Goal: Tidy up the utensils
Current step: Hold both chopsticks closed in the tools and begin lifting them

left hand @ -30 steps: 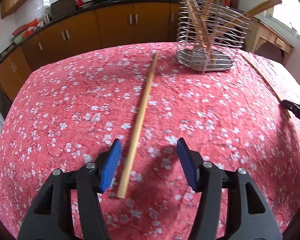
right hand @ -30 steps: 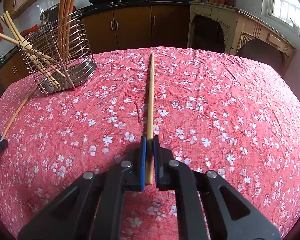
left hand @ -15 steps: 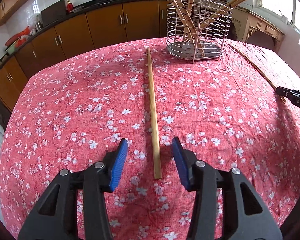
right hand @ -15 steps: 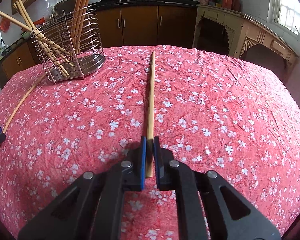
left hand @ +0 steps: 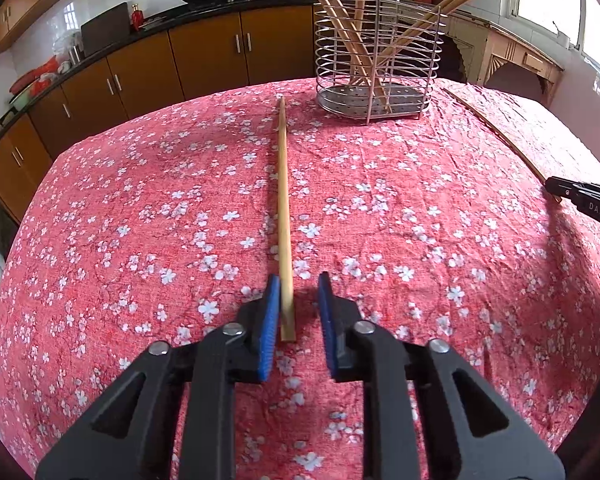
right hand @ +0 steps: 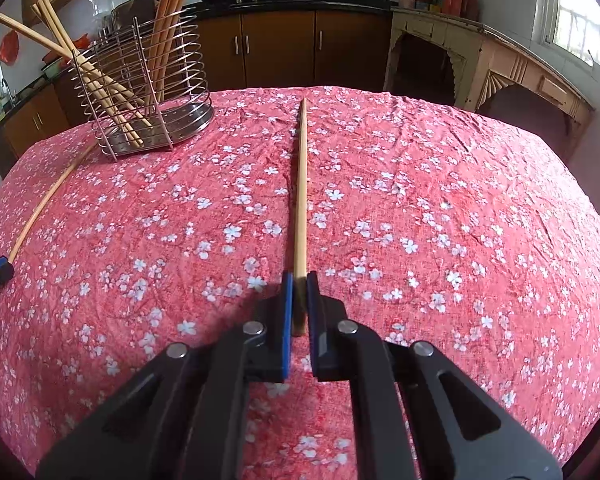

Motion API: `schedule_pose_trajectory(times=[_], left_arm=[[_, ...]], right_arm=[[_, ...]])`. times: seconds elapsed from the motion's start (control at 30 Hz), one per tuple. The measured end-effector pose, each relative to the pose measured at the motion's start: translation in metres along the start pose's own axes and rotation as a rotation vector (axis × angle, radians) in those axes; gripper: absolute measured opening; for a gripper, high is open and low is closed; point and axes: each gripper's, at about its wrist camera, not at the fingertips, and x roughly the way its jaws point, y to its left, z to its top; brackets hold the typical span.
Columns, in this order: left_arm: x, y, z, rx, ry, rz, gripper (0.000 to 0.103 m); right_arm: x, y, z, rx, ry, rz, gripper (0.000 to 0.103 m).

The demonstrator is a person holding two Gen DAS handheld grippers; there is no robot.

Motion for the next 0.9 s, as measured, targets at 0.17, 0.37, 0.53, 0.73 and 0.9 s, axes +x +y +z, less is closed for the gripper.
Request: schedule_pose_trajectory(times=[0.17,0.37,0.53,0.73,0.9], left_arm=[[0.001,-0.003,0.002,-0.006,-0.001,0.0,0.007],[0.014,0.006,0.016,-0.042,0.0,0.016,0.007],[0.016,0.004,0.019,-0.024,0.001,0.032,0.007],[0.014,-0.002,0.017,-0.009,0.002,0.044,0.008],[0.01,0.0,0.014,-0.019,0.007,0.029,0.007]], right_arm=[[0.001,-0.003,0.003,0.023,0.007,0.01,0.007],[0.007,-0.01,0.011,0.058,0.003,-0.023,0.007],[0.011,-0.009,0.013,0.053,-0.002,-0.033,0.009],[0.008,-0.011,0.007,0.054,-0.002,-0.022,0.008],[0.002,-0.013,0.004,0.064,-0.006,-0.012,0.008]])
